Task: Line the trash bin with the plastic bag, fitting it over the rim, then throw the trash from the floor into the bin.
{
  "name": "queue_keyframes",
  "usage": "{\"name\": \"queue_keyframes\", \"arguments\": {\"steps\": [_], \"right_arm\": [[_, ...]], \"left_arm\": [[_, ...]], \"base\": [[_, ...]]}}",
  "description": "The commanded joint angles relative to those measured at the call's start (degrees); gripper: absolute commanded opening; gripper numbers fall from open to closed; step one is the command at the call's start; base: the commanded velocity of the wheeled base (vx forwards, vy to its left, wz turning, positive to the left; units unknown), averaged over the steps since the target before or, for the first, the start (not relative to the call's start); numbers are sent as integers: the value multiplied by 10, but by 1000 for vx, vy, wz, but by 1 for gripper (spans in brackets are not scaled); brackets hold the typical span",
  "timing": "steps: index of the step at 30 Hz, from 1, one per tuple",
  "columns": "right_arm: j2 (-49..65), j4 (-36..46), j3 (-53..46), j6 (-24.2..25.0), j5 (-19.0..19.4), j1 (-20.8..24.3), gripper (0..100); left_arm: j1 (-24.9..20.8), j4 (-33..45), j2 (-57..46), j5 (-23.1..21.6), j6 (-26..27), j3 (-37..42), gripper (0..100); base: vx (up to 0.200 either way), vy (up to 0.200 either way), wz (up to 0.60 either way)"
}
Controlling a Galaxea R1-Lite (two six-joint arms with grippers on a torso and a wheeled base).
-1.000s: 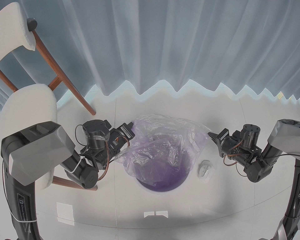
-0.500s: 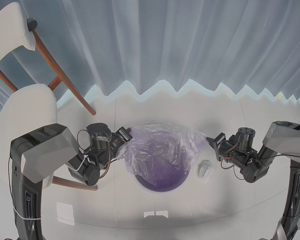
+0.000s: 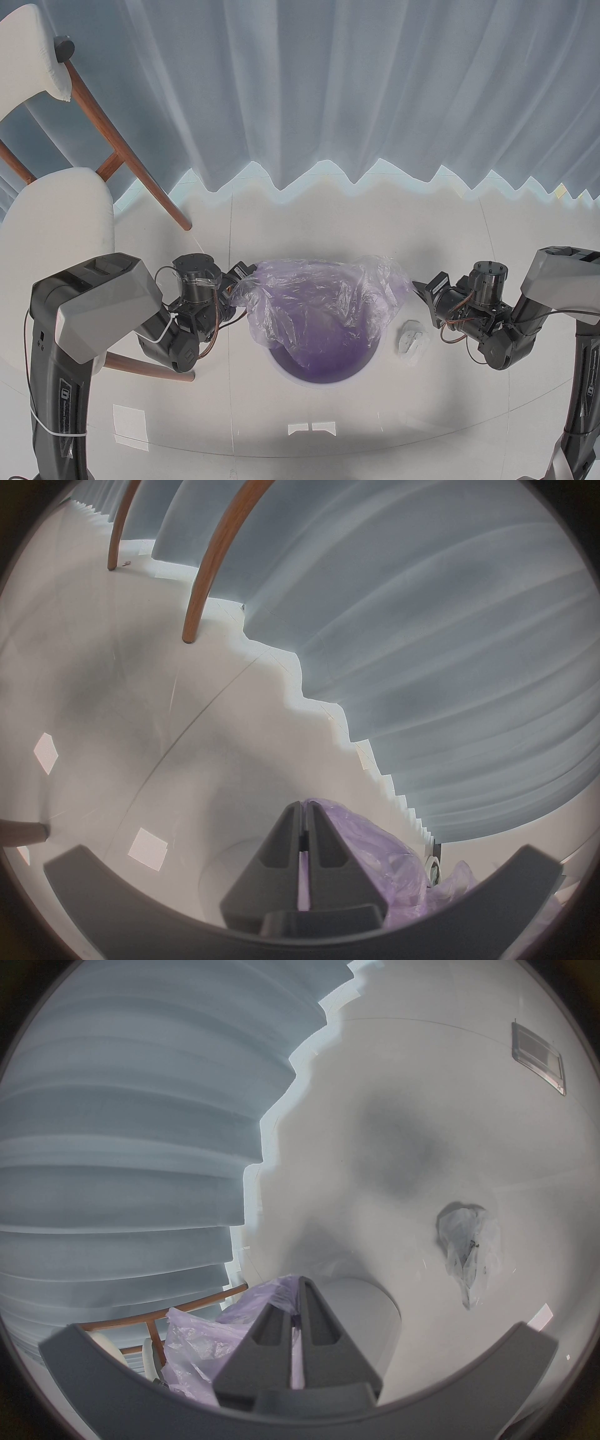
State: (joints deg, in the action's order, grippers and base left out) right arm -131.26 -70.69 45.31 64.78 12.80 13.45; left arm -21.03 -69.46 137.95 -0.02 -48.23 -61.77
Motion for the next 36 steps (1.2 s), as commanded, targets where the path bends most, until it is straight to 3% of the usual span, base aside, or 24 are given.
{"name": "queue_keyframes", "arguments": {"steps": [1, 4, 5, 10, 13, 18, 20, 21, 22, 25, 30, 36], "right_arm": [[15, -1, -15, -1, 1, 0, 0], [21, 0, -26, -4, 4, 0, 0], [27, -1, -37, -7, 5, 0, 100], [85, -25, -66, 5, 5, 1, 100], [159, 8, -88, 6, 20, 13, 100], [306, 209, -72, 6, 73, 25, 100], [381, 386, -22, 6, 117, 48, 100], [385, 406, -15, 6, 122, 53, 100], [391, 501, 26, 4, 148, 79, 100], [358, 596, 85, 1, 149, 133, 100], [284, 597, 115, -5, 110, 174, 100], [226, 603, 156, -5, 107, 204, 100]], "left_arm": [[1, 1, 3, 0, 0, 2, 0], [2, 6, 4, 0, 0, 1, 0], [3, 7, 3, 0, 0, 4, 0], [5, 6, -14, 1, 2, 27, 0], [5, 6, -39, 1, 9, 46, 0], [5, 28, -83, -5, 16, 74, 0], [-1, 46, -105, -21, 31, 94, 0], [-1, 47, -108, -22, 33, 97, 0], [-3, 49, -118, -29, 42, 109, 0], [-14, 49, -132, -40, 62, 135, 0], [-29, 49, -138, -53, 104, 176, 0], [-46, 45, -133, -53, 115, 192, 0]], "base": [[0, 0, 0], [0, 0, 0], [0, 0, 0], [0, 0, 0], [0, 0, 0], [0, 0, 0], [0, 0, 0], [0, 0, 0], [0, 0, 0], [0, 0, 0], [0, 0, 0], [0, 0, 0]]}}
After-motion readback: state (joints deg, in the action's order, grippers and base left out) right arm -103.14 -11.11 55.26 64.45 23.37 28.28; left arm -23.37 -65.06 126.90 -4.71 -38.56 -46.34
